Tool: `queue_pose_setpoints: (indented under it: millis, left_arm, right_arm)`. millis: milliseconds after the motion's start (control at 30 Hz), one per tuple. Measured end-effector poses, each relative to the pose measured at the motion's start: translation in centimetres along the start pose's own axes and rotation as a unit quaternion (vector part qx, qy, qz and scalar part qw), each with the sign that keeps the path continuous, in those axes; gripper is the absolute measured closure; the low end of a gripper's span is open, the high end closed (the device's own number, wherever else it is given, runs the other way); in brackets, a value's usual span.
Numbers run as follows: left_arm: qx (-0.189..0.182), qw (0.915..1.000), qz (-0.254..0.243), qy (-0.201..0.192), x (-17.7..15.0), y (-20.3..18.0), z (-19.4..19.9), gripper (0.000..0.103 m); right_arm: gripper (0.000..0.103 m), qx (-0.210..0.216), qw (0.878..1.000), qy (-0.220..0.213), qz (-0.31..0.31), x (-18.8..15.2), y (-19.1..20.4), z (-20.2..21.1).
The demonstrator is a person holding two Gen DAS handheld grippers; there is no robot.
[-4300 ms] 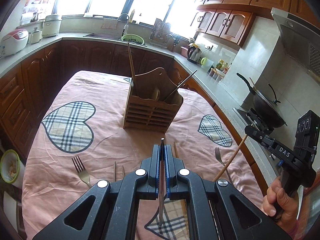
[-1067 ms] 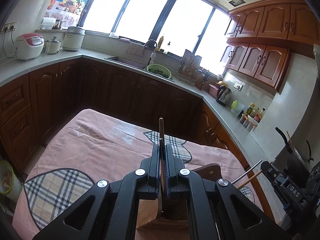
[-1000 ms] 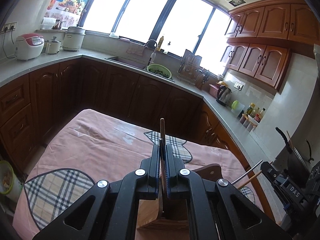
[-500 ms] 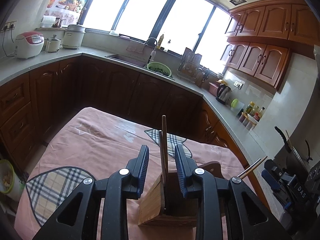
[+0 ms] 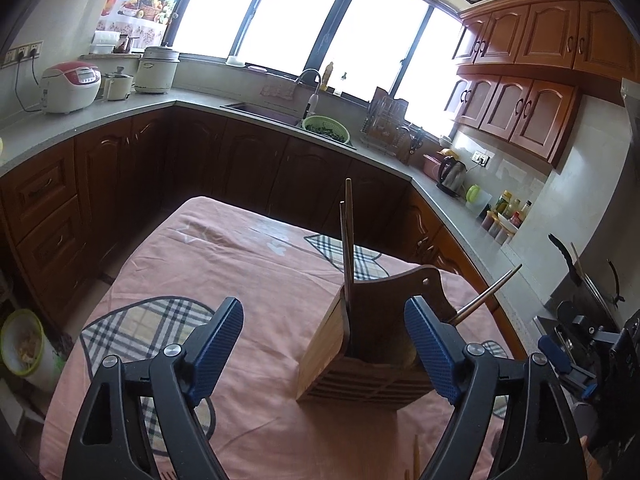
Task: Organize utensils
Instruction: 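Lower the chopsticks into the holder and open both tools, then move both tools back toward the remaining utensils on the table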
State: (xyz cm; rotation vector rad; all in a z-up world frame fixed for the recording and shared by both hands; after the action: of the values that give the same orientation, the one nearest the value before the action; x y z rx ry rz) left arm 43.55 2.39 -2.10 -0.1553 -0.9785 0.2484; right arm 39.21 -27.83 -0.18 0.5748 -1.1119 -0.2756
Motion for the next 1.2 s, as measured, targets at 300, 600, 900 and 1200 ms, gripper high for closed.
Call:
queue_pose_setpoints:
  millis: [300, 600, 900, 1200]
  left_arm:
    - [0.011, 0.9996, -0.002, 0.024, -3.5, 2.6, 5.6, 0.020]
    - [0.011, 0.9988, -0.009, 0.046, -6.2, 3.5, 11.0, 0.020]
    - [0.010, 0.9986, -0.008, 0.051, -8.3, 4.0, 14.5, 0.020]
    - [0.005, 0.9976, -0.019, 0.066, -11.3, 4.3, 16.2, 0.020]
  right_arm:
    - [0.003, -0.004, 1.000, 0.024, -0.010, -3.6, 0.3, 4.3]
    - [0.003, -0.007, 0.999, 0.038, -0.011, -6.9, 1.4, 8.6]
    - [0.003, -0.015, 0.999, 0.042, -0.006, -9.3, 2.0, 12.0]
    - [0.003, -0.031, 0.998, 0.052, -0.001, -12.6, 1.3, 14.3]
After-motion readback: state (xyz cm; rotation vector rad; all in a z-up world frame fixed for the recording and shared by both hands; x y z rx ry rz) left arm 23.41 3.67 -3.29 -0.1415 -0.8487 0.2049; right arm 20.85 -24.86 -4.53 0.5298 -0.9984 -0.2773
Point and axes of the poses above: each gripper's, at about its wrist camera, not at the fingertips, and z roughly against the way its jaws point, y to its left, x to its top, the point moved 5 cm from there along -z, roughly the way its jaws point, and after that the axes turned 12 degrees about x, right-handed, at the moved point
